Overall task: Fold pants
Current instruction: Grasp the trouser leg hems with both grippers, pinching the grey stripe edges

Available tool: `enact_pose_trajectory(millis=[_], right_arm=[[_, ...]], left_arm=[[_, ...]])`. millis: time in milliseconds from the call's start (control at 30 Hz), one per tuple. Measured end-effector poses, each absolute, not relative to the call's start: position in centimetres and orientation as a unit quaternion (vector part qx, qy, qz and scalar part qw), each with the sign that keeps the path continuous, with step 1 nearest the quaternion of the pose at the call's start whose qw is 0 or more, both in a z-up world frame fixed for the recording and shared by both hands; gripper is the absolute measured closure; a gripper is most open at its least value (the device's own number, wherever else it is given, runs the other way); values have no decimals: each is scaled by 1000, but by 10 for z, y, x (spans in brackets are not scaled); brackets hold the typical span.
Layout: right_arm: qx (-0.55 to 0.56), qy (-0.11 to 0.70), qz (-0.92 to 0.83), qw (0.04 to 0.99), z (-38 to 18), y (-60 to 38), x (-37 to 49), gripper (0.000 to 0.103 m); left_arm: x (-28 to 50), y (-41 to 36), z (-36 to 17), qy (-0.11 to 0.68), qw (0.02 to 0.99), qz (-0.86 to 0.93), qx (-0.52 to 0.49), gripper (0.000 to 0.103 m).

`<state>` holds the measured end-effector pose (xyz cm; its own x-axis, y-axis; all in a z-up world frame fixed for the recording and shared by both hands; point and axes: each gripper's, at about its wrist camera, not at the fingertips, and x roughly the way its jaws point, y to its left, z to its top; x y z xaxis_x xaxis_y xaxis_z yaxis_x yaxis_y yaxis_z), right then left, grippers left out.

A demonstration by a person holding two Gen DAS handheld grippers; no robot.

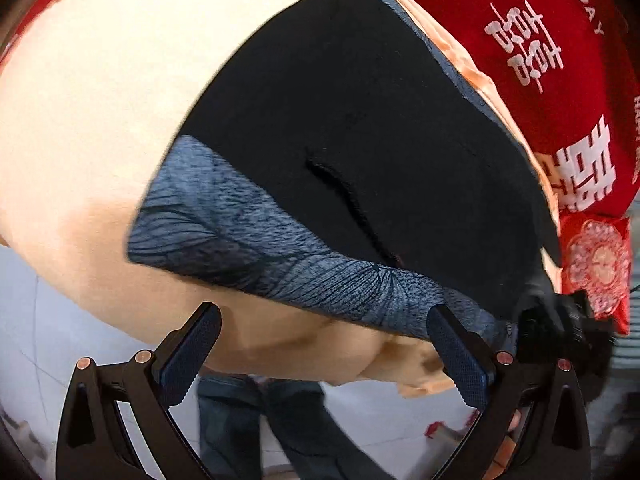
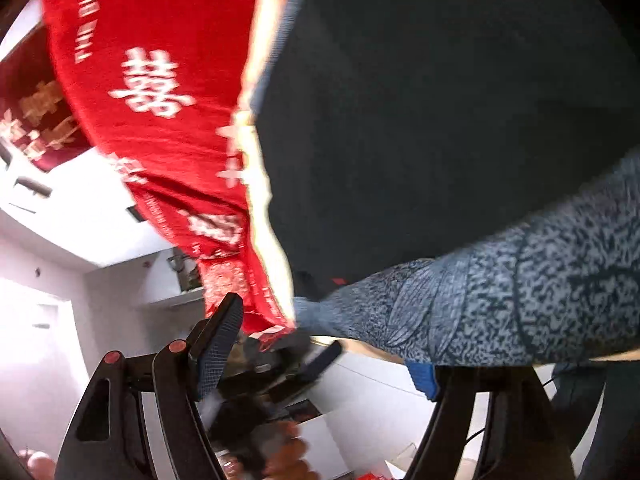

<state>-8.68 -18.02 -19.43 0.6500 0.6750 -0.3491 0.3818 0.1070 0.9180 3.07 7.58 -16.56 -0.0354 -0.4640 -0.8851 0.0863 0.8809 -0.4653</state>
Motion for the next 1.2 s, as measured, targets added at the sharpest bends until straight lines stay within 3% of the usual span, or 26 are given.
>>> enact_pose_trajectory(millis=[233, 267, 300, 333, 367, 433, 500, 533, 567, 667, 733, 800, 1200], right_arm=[[630, 413, 141, 642, -176, -186, -87, 25], [626, 419, 138, 644, -178, -187, -89, 25], [621, 424, 133, 645, -182, -188, -91, 25], [619, 429, 124, 646, -186, -191, -94, 25], [619, 430, 115, 647, -189, -195, -99, 25], [628, 428, 84, 645, -202, -212, -117, 25], [639, 423, 58, 640, -213, -226, -132, 25], [648, 417, 43, 636, -219, -235, -143, 25], [660, 406, 34, 631, -222, -242, -151, 28], [698, 362, 18, 618, -225, -263, -176, 33], [722, 342, 5, 602, -228, -272, -187, 53], [749, 334, -13, 573, -232, -275, -194, 98], [564, 442, 1, 697, -95, -306, -123, 97]], left_arm=[[46, 67, -167, 690, 678, -170, -187, 2], [47, 68, -169, 691, 679, -161, -189, 9], [49, 67, -172, 693, 678, -154, -190, 31], [50, 65, -175, 701, 674, -146, -183, 43], [50, 64, -176, 700, 676, -142, -179, 43], [49, 59, -170, 690, 688, -152, -164, 69], [50, 54, -169, 692, 690, -159, -144, 69], [51, 54, -168, 693, 688, -162, -143, 80], [52, 55, -168, 694, 686, -165, -144, 83], [56, 58, -160, 693, 680, -185, -150, 83], [59, 55, -159, 694, 681, -192, -137, 83], [58, 52, -160, 695, 683, -195, -112, 83], [84, 35, -87, 667, 705, -219, -103, 82]])
